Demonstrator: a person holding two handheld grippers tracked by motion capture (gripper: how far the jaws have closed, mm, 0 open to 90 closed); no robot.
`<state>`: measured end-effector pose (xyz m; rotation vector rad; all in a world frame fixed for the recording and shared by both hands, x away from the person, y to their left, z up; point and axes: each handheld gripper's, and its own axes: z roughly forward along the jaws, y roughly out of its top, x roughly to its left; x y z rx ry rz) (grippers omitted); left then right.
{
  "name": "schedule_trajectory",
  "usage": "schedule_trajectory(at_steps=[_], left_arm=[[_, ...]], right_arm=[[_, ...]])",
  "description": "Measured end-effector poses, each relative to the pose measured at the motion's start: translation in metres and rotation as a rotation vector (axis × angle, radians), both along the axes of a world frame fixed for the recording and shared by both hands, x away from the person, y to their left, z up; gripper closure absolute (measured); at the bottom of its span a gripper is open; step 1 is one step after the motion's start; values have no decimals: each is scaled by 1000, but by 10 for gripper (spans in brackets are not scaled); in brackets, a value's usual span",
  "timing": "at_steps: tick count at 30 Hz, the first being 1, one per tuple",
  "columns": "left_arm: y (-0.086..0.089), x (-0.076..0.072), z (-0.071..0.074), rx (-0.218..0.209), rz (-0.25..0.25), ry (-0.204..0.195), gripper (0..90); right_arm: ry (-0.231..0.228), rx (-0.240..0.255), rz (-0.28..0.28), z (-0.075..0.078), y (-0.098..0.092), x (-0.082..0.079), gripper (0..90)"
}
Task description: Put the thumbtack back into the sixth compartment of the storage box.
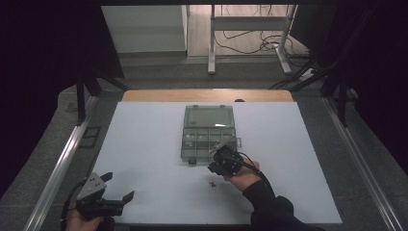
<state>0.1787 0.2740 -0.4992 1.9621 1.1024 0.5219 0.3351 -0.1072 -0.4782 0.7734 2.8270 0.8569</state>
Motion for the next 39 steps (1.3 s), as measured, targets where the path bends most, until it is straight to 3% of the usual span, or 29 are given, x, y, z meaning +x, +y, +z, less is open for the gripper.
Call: schedule_trajectory(at_steps=[18, 39], left_arm=[[0, 0, 0, 1, -2, 0, 8], [0, 0, 0, 0, -4, 2, 8]], right_arm=[[-18, 54, -27, 16, 8, 20, 818], [-37, 63, -59, 23, 26, 48, 817]])
